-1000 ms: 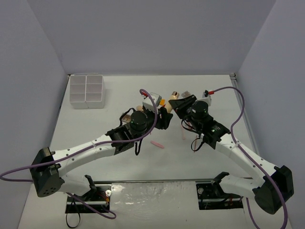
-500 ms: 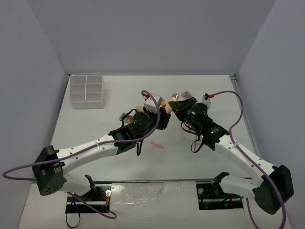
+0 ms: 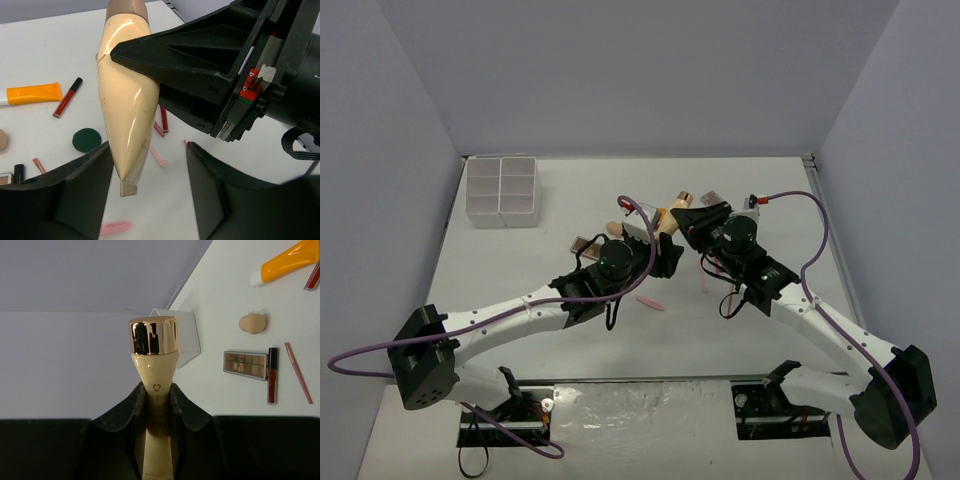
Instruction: Organize the makeup
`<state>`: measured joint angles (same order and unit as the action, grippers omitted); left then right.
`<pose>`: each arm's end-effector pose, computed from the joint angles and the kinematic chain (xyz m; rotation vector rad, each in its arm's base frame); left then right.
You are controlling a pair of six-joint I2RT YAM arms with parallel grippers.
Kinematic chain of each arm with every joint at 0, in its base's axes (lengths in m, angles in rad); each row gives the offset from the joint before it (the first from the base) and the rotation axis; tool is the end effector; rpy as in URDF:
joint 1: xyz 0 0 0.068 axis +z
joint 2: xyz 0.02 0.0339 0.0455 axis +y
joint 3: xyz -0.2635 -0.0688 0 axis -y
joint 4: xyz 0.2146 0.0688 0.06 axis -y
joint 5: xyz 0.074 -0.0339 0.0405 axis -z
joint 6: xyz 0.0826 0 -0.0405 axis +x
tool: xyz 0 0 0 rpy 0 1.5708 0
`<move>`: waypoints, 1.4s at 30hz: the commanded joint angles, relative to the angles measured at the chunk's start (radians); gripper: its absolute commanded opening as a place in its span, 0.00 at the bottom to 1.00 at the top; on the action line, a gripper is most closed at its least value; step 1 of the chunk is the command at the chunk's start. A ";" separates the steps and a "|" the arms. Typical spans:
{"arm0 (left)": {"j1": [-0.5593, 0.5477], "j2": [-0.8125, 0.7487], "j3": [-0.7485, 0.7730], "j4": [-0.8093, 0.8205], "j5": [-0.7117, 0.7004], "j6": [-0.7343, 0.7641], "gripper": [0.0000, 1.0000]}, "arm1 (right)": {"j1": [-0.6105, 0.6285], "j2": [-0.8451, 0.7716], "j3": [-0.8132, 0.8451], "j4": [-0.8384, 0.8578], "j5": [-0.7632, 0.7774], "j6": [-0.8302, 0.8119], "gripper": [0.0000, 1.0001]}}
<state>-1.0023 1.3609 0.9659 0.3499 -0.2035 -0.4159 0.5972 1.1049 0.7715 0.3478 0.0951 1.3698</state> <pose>0.1976 -0.2784 0.3370 0.3302 1.6639 -0.9200 0.2362 0.1511 0.3376 0.7401 1.5946 1.4367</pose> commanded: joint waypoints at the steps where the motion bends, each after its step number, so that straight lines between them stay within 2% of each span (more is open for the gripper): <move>1: -0.005 -0.043 0.003 0.119 0.008 0.007 0.47 | 0.007 -0.026 0.015 0.116 -0.003 0.028 0.09; 17: -0.005 -0.133 -0.077 0.210 0.008 0.038 0.46 | 0.006 -0.024 -0.015 0.132 -0.009 0.044 0.08; 26: -0.005 -0.091 -0.053 0.189 0.024 0.044 0.45 | 0.006 -0.020 -0.018 0.141 -0.018 0.054 0.08; 32: -0.005 -0.066 -0.045 0.223 0.019 0.043 0.32 | 0.009 -0.011 -0.029 0.159 -0.036 0.062 0.08; 39: -0.005 -0.058 -0.025 0.221 0.031 0.056 0.00 | 0.007 -0.009 -0.039 0.161 -0.036 0.051 0.09; 42: -0.005 -0.077 -0.042 0.222 0.021 0.061 0.00 | 0.007 -0.014 -0.029 0.136 -0.035 0.033 0.17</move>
<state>-0.9985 1.3125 0.8688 0.4686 -0.2234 -0.3664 0.5903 1.1049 0.7132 0.3862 0.0898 1.4033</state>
